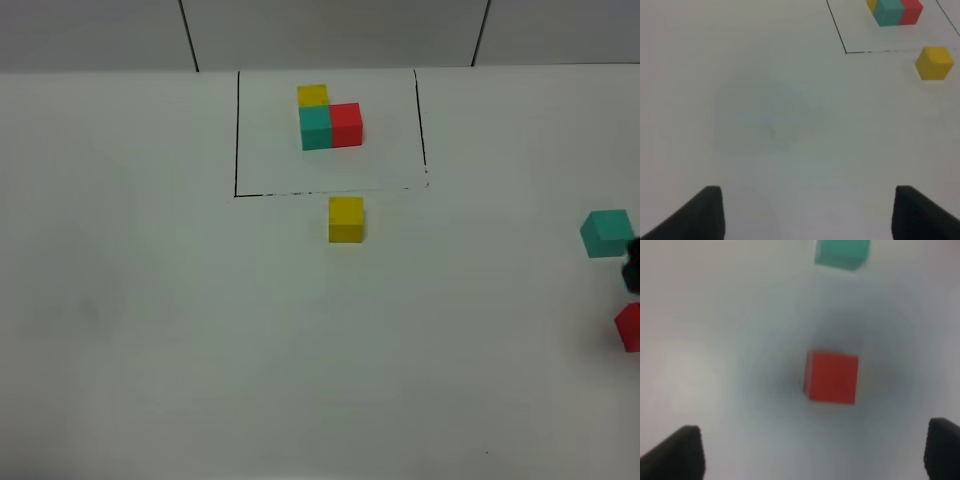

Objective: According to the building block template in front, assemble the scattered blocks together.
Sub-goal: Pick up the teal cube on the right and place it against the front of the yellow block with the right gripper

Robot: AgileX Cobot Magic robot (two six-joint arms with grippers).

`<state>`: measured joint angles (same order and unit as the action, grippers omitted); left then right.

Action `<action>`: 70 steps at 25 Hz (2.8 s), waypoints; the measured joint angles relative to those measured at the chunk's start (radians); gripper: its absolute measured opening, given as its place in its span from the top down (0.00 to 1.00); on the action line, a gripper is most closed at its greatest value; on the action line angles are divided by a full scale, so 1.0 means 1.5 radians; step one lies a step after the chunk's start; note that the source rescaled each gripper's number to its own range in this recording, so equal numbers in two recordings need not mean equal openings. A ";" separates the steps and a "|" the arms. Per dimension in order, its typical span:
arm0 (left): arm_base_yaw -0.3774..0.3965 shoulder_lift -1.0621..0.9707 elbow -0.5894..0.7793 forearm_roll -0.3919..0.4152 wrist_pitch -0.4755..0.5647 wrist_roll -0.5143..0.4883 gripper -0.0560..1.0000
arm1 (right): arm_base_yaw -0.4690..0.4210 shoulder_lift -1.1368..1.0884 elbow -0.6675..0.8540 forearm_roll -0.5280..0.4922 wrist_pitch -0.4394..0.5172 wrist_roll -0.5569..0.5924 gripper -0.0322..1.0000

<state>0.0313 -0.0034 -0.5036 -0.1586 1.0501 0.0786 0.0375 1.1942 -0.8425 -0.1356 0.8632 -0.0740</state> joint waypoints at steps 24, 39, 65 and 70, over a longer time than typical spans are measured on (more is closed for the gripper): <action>0.000 0.000 0.000 0.000 0.000 0.000 0.37 | -0.132 0.411 -0.194 0.153 -0.119 -0.186 0.22; 0.000 0.000 0.000 0.000 0.000 0.000 0.37 | -0.140 0.492 -0.216 0.151 -0.171 -0.148 0.22; 0.000 0.000 0.000 0.000 0.000 0.000 0.37 | -0.139 0.543 -0.216 0.150 -0.192 -0.113 0.96; 0.000 0.000 0.000 0.000 0.000 0.000 0.37 | -0.083 0.499 -0.216 0.150 -0.154 -0.053 0.96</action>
<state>0.0313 -0.0034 -0.5036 -0.1584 1.0501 0.0786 -0.0873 1.9422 -1.1658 0.0891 0.6327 -0.1535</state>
